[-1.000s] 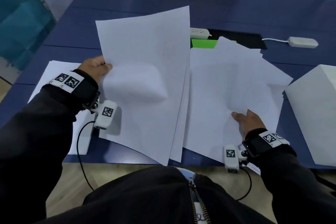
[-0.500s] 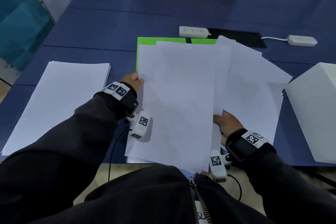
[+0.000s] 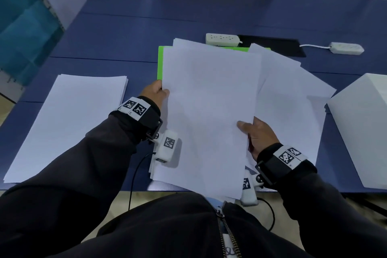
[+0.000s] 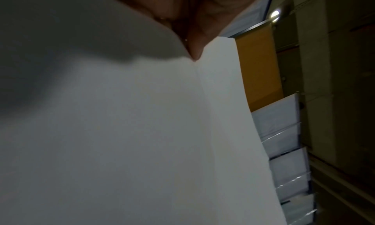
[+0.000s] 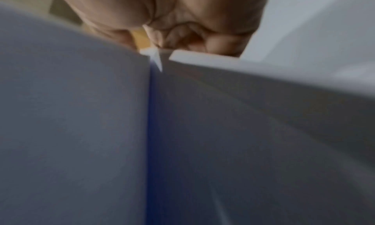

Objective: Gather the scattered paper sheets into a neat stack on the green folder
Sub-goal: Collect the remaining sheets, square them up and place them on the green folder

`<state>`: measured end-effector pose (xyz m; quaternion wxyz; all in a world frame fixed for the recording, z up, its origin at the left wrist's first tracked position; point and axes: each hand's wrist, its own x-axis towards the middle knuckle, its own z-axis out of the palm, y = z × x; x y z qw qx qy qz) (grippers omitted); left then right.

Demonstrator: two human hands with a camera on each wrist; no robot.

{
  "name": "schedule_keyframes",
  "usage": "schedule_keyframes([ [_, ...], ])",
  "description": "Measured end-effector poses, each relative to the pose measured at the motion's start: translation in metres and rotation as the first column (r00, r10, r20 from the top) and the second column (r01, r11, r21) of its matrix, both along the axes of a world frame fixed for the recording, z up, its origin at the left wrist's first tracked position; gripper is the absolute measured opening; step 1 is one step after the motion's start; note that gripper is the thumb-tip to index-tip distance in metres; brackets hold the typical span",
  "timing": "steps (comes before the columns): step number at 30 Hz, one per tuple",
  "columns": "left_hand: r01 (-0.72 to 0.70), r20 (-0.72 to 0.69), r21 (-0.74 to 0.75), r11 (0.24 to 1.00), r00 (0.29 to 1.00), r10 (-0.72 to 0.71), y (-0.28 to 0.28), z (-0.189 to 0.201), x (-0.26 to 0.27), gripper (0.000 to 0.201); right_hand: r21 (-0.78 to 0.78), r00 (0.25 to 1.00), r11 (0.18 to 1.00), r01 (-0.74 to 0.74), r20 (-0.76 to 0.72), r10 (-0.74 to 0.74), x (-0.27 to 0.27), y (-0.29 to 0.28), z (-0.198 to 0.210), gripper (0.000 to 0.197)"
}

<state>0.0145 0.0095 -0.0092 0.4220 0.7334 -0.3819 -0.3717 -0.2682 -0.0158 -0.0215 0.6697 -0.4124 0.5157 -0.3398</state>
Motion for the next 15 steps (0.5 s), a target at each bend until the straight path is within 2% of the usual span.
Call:
schedule_keyframes([
  [1,-0.008,-0.038,-0.039,0.999,0.999,0.006,0.0,0.007,0.0,0.017,-0.099,0.996,0.995,-0.015,-0.086,0.006,0.003,0.0,0.003,0.017],
  [3,-0.046,-0.112,-0.135,0.99,0.993,0.031,0.001,0.024,0.001,0.026,-0.202,0.992,0.979,-0.024,-0.126,-0.002,0.009,-0.003,0.012,0.02],
  [6,-0.142,-0.257,-0.33,0.933,0.965,0.057,0.003,0.051,0.001,0.03,-0.312,0.997,0.95,0.013,-0.065,-0.035,0.019,-0.009,0.033,0.026],
  [10,-0.181,-0.391,-0.522,0.834,0.919,-0.046,0.012,0.076,-0.002,0.026,-0.41,0.998,0.911,0.046,-0.016,-0.057,0.025,-0.009,0.053,0.024],
  [12,-0.18,-0.437,-0.529,0.829,0.896,-0.085,0.019,0.077,-0.002,0.031,-0.424,0.999,0.905,0.027,-0.015,-0.038,0.025,-0.004,0.058,0.021],
  [15,-0.114,-0.416,-0.437,0.892,0.905,-0.088,0.03,0.066,-0.012,0.031,-0.41,1.0,0.912,0.01,-0.007,-0.014,0.028,0.008,0.058,0.018],
])
